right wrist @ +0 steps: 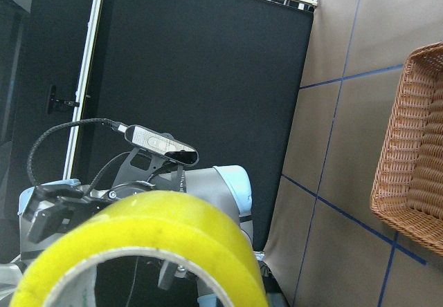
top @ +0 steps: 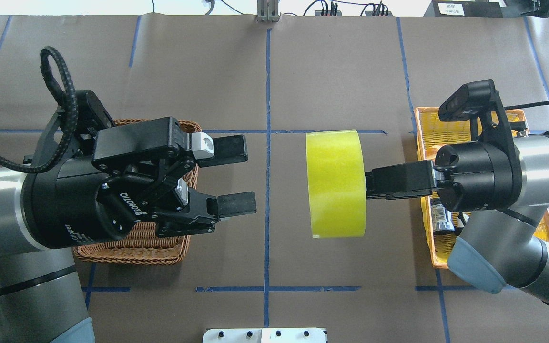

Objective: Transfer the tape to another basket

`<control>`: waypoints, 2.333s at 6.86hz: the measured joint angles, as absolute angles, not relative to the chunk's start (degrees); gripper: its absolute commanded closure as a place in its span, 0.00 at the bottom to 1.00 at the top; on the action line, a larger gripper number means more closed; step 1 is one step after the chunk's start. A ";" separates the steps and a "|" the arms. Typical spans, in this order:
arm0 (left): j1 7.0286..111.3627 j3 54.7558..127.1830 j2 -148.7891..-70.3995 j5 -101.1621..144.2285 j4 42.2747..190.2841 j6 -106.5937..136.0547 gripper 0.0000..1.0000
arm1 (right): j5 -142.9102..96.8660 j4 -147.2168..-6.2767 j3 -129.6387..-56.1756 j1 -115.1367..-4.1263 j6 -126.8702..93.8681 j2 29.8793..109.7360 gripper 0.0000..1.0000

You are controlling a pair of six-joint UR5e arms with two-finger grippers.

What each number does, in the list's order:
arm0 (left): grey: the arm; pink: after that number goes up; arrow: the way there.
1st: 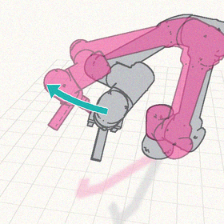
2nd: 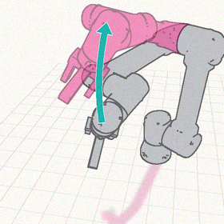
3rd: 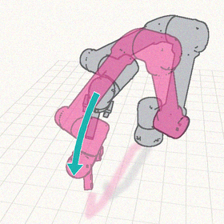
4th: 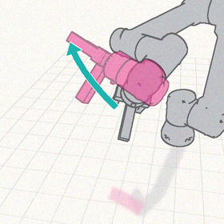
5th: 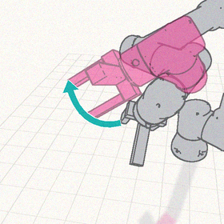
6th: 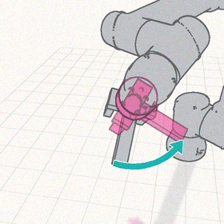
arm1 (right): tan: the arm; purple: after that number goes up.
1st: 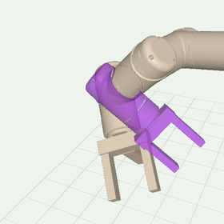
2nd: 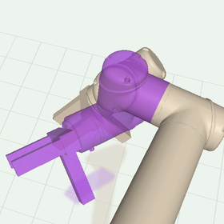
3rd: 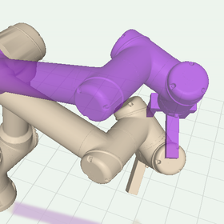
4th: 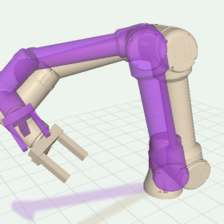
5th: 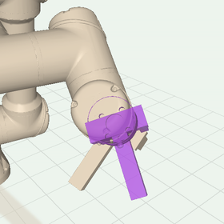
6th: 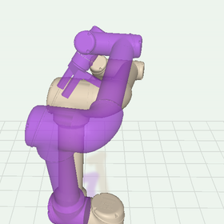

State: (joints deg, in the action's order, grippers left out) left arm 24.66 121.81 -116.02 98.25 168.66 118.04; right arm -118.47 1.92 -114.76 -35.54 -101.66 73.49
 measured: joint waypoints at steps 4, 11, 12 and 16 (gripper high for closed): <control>24.61 121.44 -116.99 96.63 168.60 118.22 0.00 | -113.50 0.60 -114.62 -31.03 -101.32 71.97 0.99; 22.22 121.52 -117.58 95.01 168.38 118.37 0.00 | -111.46 0.20 -114.70 -28.45 -101.08 71.65 0.98; 21.87 121.50 -117.63 94.74 168.34 118.35 0.00 | -111.35 0.16 -114.70 -28.36 -101.08 71.63 0.98; 18.49 121.47 -118.36 90.21 168.29 118.23 0.00 | -111.16 0.09 -114.65 -28.01 -101.07 71.40 0.98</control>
State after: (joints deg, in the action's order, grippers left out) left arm 18.49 121.47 -118.36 90.21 168.29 118.23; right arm -111.16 0.09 -114.65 -28.01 -101.07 71.40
